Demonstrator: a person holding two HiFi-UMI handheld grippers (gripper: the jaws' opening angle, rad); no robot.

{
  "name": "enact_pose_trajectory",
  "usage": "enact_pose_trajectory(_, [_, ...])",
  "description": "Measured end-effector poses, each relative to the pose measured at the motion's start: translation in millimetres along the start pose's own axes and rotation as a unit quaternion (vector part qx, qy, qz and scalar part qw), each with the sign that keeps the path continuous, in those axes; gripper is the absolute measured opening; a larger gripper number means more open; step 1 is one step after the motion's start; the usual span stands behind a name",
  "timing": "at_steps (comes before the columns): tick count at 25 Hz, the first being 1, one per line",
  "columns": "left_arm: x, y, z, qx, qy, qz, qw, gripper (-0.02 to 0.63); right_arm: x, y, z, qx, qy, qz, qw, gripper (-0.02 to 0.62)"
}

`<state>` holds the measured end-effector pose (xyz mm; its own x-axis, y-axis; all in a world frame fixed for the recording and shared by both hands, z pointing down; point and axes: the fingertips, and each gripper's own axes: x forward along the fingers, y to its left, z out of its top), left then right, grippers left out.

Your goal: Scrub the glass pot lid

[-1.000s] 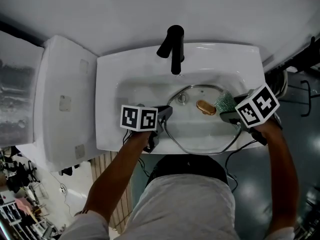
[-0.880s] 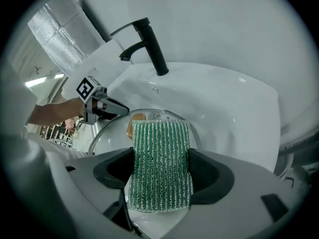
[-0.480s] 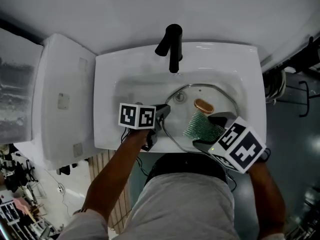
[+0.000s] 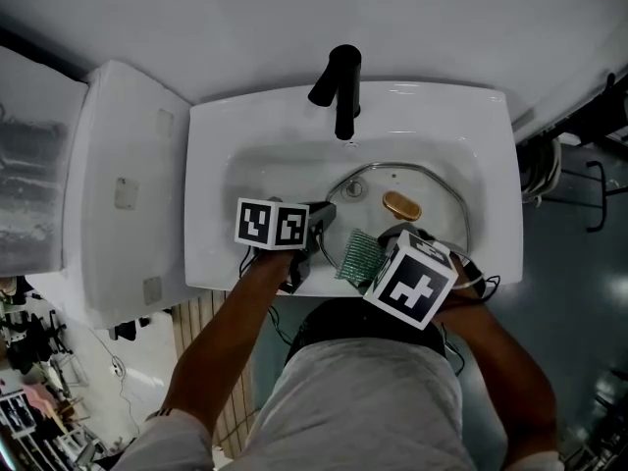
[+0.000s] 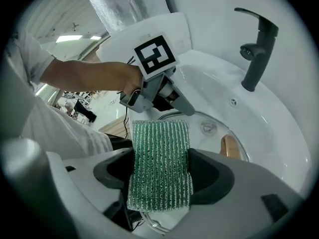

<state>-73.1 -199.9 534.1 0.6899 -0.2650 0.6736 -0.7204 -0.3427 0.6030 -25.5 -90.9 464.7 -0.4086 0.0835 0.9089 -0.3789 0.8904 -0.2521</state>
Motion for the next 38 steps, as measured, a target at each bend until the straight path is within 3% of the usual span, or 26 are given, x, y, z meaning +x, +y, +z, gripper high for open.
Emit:
enact_pose_trajectory(14, [0,-1,-1,0.003,0.0,0.003,1.0,0.043,-30,-42,-77,0.094,0.007,-0.03,0.995,0.337])
enact_pose_trajectory(26, [-18,-3,3,0.002,-0.012,0.016,0.9998,0.043,-54,-51,-98,0.127,-0.032,-0.037,0.991,0.337])
enact_pose_trajectory(32, [-46,-18,25,0.022,-0.063,0.022,0.9976,0.044,-83,-69,-88,0.146,-0.094,-0.067,0.982,0.337])
enact_pose_trajectory(38, [-72,-58,54,0.053,-0.133,-0.007,0.9897,0.044,-120,-84,-57,0.163,-0.197,-0.097,0.962,0.337])
